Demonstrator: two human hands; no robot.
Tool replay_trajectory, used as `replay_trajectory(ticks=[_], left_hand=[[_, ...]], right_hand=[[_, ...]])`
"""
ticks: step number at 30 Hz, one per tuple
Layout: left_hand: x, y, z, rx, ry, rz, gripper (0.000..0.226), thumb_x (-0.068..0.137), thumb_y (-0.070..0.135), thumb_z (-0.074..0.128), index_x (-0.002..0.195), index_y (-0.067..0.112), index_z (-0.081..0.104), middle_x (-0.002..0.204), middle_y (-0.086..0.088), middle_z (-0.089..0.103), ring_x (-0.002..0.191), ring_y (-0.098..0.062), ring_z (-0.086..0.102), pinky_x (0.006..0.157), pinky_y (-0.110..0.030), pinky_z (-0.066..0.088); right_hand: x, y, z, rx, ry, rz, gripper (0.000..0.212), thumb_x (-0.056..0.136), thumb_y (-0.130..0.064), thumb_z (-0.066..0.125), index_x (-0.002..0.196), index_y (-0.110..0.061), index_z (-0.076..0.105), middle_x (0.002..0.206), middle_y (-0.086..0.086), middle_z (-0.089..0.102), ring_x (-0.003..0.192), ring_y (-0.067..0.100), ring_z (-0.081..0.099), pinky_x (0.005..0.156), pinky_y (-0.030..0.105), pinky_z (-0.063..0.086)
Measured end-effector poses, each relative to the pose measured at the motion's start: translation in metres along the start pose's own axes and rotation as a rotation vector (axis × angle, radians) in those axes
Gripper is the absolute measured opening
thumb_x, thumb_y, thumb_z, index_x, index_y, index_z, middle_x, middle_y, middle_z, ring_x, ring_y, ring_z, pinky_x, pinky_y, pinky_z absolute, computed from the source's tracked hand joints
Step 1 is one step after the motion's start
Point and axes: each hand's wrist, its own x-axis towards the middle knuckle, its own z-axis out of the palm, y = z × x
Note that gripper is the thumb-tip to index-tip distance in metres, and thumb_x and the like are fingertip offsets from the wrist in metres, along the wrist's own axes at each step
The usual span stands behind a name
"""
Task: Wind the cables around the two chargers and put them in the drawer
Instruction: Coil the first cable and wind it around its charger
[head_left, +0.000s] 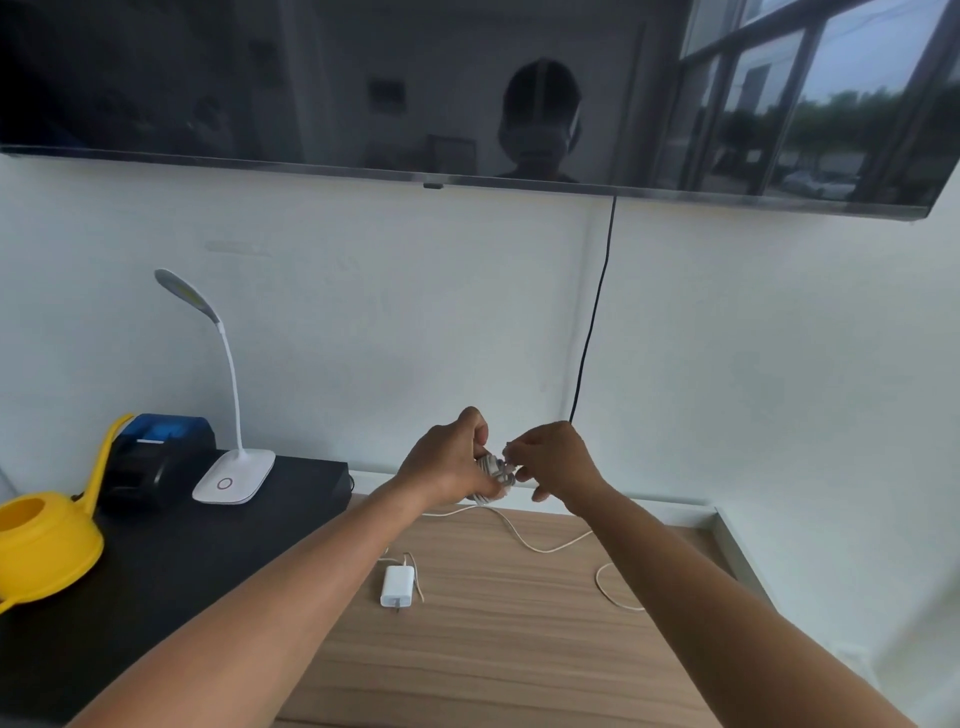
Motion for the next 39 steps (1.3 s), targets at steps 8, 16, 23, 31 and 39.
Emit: replay_trajectory(ticks=[8, 16, 23, 31, 39], left_hand=[[-0.001, -0.003, 0.019, 0.258, 0.195, 0.235, 0.042, 0.072, 0.028, 0.075, 0.096, 0.023, 0.041, 0.084, 0.004, 0.062, 0.082, -0.025, 0.054, 0.062, -0.035, 0.047], [0.010, -0.007, 0.004, -0.233, -0.066, -0.119, 0.058, 0.060, 0.026, 0.087, 0.102, 0.018, 0.047, 0.088, 0.005, 0.068, 0.076, -0.014, 0.061, 0.066, -0.032, 0.052], [0.015, -0.011, 0.013, -0.358, -0.061, -0.131, 0.059, 0.054, 0.025, 0.090, 0.092, 0.023, 0.046, 0.091, 0.002, 0.074, 0.072, -0.014, 0.060, 0.065, -0.034, 0.053], [0.012, -0.015, 0.014, -0.474, -0.166, -0.178, 0.056, 0.056, 0.026, 0.091, 0.102, 0.022, 0.059, 0.099, -0.002, 0.071, 0.081, -0.015, 0.068, 0.056, -0.027, 0.052], [0.004, -0.024, 0.022, -0.616, -0.229, -0.219, 0.033, 0.069, 0.022, 0.087, 0.099, 0.013, 0.077, 0.086, -0.004, 0.077, 0.072, -0.008, 0.065, 0.054, -0.025, 0.049]], right_hand=[[0.008, -0.003, -0.014, 0.422, -0.170, 0.440, 0.004, 0.080, -0.005, 0.065, 0.078, -0.007, 0.062, 0.066, 0.006, 0.060, 0.049, 0.016, 0.058, 0.044, 0.019, 0.039], [0.003, 0.009, -0.008, 0.168, -0.099, -0.054, 0.012, 0.088, -0.011, 0.062, 0.090, -0.008, 0.073, 0.075, -0.004, 0.068, 0.062, 0.008, 0.060, 0.044, 0.021, 0.043], [0.008, 0.006, -0.010, 0.155, -0.059, -0.071, 0.014, 0.092, -0.010, 0.055, 0.090, -0.006, 0.069, 0.079, 0.003, 0.070, 0.059, 0.010, 0.061, 0.040, 0.022, 0.041], [0.011, 0.006, -0.005, 0.355, 0.073, 0.002, 0.018, 0.095, -0.011, 0.046, 0.102, -0.002, 0.060, 0.080, 0.008, 0.073, 0.060, 0.017, 0.057, 0.042, 0.023, 0.040], [0.014, 0.014, 0.001, 0.439, 0.085, 0.065, 0.021, 0.099, -0.011, 0.040, 0.109, 0.001, 0.055, 0.077, 0.010, 0.071, 0.064, 0.021, 0.070, 0.046, 0.028, 0.051]])
